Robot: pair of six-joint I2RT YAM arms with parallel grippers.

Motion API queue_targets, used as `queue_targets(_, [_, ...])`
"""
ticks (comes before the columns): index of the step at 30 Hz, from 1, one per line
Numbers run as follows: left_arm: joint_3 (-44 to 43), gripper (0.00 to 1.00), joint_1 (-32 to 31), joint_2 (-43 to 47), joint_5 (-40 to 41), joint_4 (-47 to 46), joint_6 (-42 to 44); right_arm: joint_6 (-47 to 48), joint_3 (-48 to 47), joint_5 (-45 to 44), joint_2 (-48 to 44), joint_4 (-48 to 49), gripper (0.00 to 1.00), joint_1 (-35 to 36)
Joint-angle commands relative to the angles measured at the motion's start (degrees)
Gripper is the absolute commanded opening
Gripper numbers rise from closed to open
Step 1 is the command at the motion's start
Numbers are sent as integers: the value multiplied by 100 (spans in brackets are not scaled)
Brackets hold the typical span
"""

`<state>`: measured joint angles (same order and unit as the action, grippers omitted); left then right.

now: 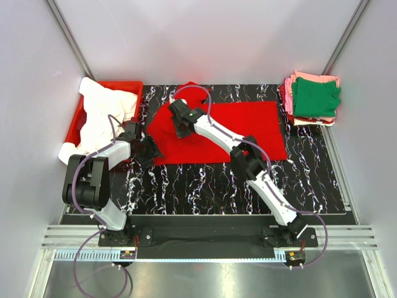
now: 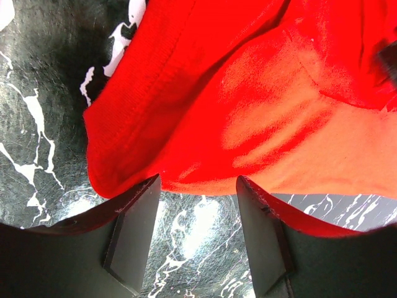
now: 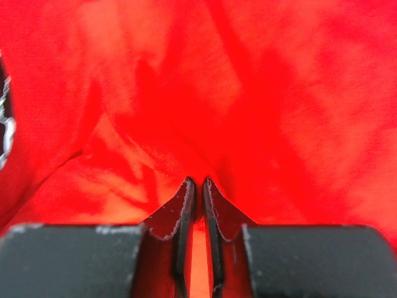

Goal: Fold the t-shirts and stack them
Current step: Fold the tshirt

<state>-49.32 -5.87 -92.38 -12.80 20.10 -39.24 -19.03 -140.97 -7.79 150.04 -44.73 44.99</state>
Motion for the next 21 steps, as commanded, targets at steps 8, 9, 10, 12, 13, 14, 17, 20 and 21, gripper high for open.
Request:
queue_targets(8, [186, 58, 60, -123, 515, 293, 189, 610, -265, 67, -142, 1053, 8, -684])
queue_targets(9, [160, 58, 60, -140, 515, 293, 198, 672, -291, 59, -115, 1350, 8, -737])
queue_targets(10, [160, 58, 60, -149, 524, 302, 189, 829, -300, 50, -89, 1527, 7, -851])
queue_targets(12, [116, 58, 59, -175, 550, 346, 198, 1005, -396, -55, 69, 2044, 9, -922])
queue_targets(13, [90, 58, 51, -210, 542, 372, 207, 1137, -492, -117, 148, 2160, 11, -974])
queue_targets(14, [81, 58, 51, -228, 541, 416, 215, 1199, -606, -152, 236, 2257, 18, -1053])
queue_targets(17, [37, 58, 51, -263, 541, 442, 233, 1331, -1142, -310, 622, 2416, 81, -1150])
queue_targets(20, [-7, 58, 51, -272, 515, 503, 242, 1340, -1126, -616, 493, 2522, 93, -1203])
queue_targets(21, [-7, 58, 51, -263, 506, 521, 233, 1331, -1030, -766, 422, 2513, 94, -1247])
